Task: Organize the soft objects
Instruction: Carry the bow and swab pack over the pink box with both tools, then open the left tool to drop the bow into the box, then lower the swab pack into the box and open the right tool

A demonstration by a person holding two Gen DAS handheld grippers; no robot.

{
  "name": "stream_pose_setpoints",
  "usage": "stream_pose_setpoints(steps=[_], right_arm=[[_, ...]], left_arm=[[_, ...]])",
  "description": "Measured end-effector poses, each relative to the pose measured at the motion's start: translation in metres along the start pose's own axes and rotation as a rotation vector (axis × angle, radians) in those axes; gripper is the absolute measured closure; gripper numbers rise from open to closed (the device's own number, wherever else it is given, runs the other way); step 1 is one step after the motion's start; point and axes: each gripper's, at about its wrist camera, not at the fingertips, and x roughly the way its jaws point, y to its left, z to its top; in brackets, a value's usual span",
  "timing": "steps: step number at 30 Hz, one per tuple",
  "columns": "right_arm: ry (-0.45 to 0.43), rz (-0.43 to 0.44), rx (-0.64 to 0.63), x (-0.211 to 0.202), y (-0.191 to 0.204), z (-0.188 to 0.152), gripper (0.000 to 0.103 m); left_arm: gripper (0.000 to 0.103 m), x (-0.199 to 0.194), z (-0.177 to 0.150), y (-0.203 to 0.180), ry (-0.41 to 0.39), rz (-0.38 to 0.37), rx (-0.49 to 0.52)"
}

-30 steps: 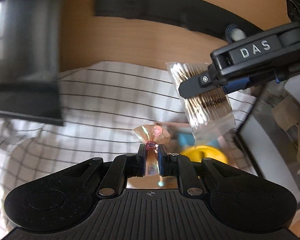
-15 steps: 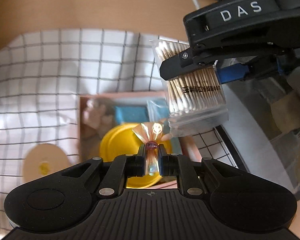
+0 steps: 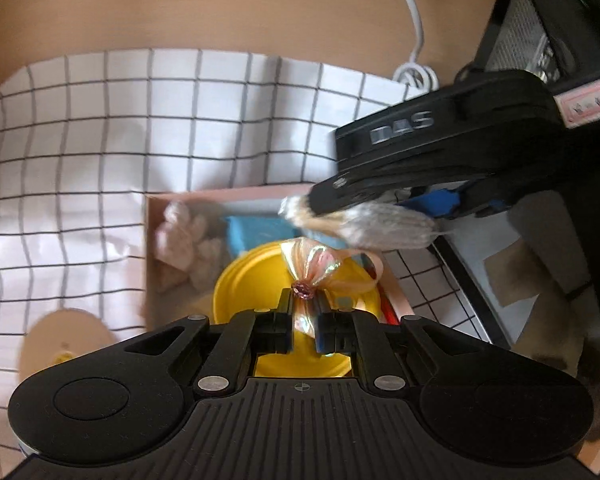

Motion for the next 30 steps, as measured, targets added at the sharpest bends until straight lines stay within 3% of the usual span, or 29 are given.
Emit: stream_pose_setpoints(steps=[6, 10, 14, 20, 25, 30], right_arm=[[-0.091, 0.019, 0.019, -0.027, 0.004, 0.005, 0.034], [-0.093, 0.046, 0.029, -0.036, 0.003, 0.001, 0.034], [-0.085, 0.04, 0.016, -0.04, 0.0, -0.004, 0.034], [-0.049, 0.051, 0.012, -0.022, 0.0, -0.007, 0.034], [0.047, 0.063, -0.006, 0.026, 0.002, -0.003, 0.033], [0.099, 0.031, 0.001, 0.052, -0.003, -0.012, 0.032]], left_arm=[[0.094, -0.038, 0.03, 0.012, -0.08, 0.004, 0.009], [0.094, -0.047, 0.063, 0.016, -0.137, 0.022, 0.024], [0.094, -0.04, 0.083, 0.02, -0.129, -0.018, 0.007], [0.093, -0.027, 0.057, 0.018, -0.035, -0.048, -0.024], [0.091, -0.037, 0.015, 0.021, -0.034, -0.03, -0.061], [0.088, -0.051, -0.013, 0.021, -0.006, 0.044, -0.071]])
